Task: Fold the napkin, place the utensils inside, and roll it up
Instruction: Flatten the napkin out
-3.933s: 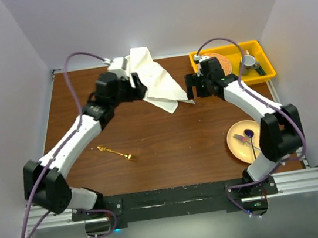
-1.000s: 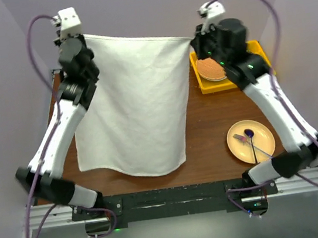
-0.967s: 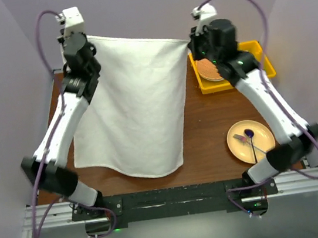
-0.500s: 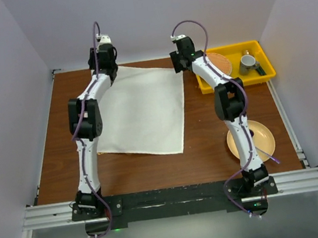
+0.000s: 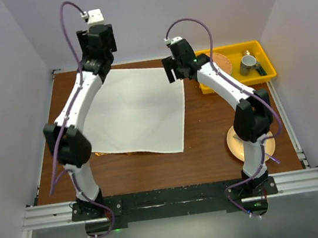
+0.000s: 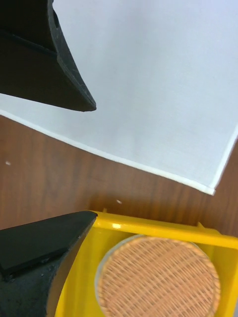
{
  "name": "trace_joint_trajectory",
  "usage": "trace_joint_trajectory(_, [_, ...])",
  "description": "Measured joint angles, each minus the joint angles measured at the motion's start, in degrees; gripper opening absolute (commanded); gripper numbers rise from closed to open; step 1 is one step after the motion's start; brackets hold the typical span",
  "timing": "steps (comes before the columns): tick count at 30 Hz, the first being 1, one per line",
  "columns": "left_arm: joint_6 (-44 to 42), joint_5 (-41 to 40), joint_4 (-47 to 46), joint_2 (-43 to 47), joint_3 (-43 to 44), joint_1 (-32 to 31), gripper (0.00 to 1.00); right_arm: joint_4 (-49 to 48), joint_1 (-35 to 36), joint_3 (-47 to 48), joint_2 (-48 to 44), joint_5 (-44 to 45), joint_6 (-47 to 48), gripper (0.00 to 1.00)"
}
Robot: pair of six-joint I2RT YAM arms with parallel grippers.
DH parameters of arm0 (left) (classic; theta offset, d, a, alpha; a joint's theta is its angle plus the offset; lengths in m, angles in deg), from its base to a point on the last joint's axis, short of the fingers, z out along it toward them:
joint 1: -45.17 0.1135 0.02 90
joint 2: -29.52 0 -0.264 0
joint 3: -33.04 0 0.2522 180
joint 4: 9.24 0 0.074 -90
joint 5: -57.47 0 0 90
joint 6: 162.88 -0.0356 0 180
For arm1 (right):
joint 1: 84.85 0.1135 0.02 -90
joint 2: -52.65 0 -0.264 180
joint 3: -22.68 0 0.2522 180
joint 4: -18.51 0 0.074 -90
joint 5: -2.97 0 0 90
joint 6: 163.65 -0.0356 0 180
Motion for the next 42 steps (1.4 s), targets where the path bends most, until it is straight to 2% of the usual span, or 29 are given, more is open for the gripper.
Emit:
trace_joint_trajectory(2, [3.7, 3.1, 1.0, 7.4, -4.7, -1.4, 0.79, -1.1, 2.2, -5.7, -5.4, -0.1, -1.3, 0.86])
trace_joint_trajectory(5, [9.4, 9.3, 1.4, 21.1, -17.0, -1.9, 0.79, -2.7, 5.9, -14.7, -10.9, -2.3, -3.9, 0.86])
trace_joint_trajectory(10, [16.6, 21.0, 0.1, 40.8, -39.9, -0.8, 0.77, -6.0, 12.3, -26.3, -12.8, -7.7, -8.1, 0.86])
trace_joint_trajectory(14, [18.2, 25.7, 2.4, 45.2, -49.6, -0.9, 0.77, -6.6, 20.9, -29.4, -11.9, -9.1, -10.2, 0.85])
trace_joint_trajectory(19, [17.2, 23.4, 9.4, 48.3, -57.5, -0.5, 0.79, -9.3, 31.9, -28.2, -7.0, -10.1, -11.6, 0.83])
trace_joint_trajectory(22, [16.8, 20.8, 12.0, 52.7, -59.4, 0.7, 0.80, -9.6, 36.2, -28.0, -3.9, -11.3, -11.6, 0.83])
trace_joint_trajectory(26, [16.6, 16.9, 12.7, 56.3, -58.6, 1.9, 0.83, -10.1, 37.4, -28.3, -3.1, -13.4, -11.9, 0.83])
trace_joint_trajectory(32, [17.6, 16.7, 12.8, 52.3, -56.9, 3.0, 0.85, -16.3, 36.9, -32.3, -3.8, -15.2, -14.3, 0.84])
trace_joint_trajectory(38, [20.9, 21.7, 12.5, 46.4, -56.9, 6.1, 0.84, -14.7, 36.1, -33.1, -4.6, -11.2, -15.5, 0.83])
trace_joint_trajectory(42, [26.2, 23.0, 12.5, 45.8, -57.8, 10.5, 0.83, -14.2, 32.1, -35.4, -9.1, -9.8, -18.0, 0.73])
